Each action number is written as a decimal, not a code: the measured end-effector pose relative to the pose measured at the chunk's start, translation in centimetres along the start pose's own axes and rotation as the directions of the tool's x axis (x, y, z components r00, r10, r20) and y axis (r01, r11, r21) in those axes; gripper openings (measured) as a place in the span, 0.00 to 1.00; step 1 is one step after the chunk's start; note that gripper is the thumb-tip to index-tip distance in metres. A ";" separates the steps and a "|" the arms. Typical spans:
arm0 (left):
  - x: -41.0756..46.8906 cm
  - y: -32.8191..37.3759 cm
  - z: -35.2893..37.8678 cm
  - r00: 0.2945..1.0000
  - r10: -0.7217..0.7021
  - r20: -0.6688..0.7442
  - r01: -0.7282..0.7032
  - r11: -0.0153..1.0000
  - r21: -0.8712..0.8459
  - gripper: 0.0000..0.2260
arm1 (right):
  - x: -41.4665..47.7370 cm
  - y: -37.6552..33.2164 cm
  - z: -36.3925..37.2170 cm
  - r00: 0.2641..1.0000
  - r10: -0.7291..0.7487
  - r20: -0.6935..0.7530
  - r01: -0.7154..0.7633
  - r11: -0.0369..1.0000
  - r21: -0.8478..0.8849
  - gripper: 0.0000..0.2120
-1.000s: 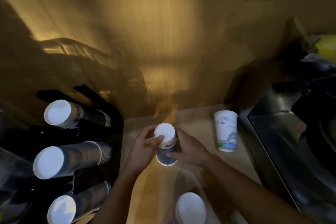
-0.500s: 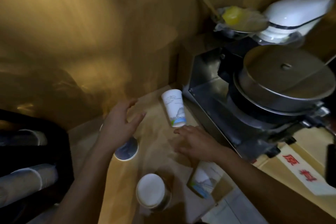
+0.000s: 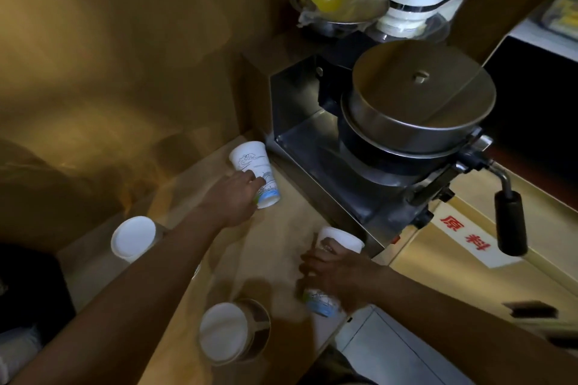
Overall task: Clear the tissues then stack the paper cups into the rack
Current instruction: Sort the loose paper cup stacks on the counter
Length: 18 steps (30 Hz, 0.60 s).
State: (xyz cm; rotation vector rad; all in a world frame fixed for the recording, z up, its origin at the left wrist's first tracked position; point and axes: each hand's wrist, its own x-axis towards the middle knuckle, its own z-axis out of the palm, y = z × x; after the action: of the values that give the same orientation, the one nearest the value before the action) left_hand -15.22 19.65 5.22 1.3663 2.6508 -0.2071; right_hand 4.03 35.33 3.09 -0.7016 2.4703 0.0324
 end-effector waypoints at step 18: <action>5.4 -0.4 3.0 0.913 0.365 -0.181 -0.279 0.885 0.373 0.18 | 0.9 1.7 1.3 0.964 0.147 -0.221 -0.091 0.966 0.243 0.34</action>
State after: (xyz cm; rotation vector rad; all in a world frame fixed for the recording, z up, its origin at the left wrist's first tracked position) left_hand -18.45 23.11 1.23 2.0480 2.6008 -0.5038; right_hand 3.23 36.63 1.35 -0.4780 2.6837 -0.3056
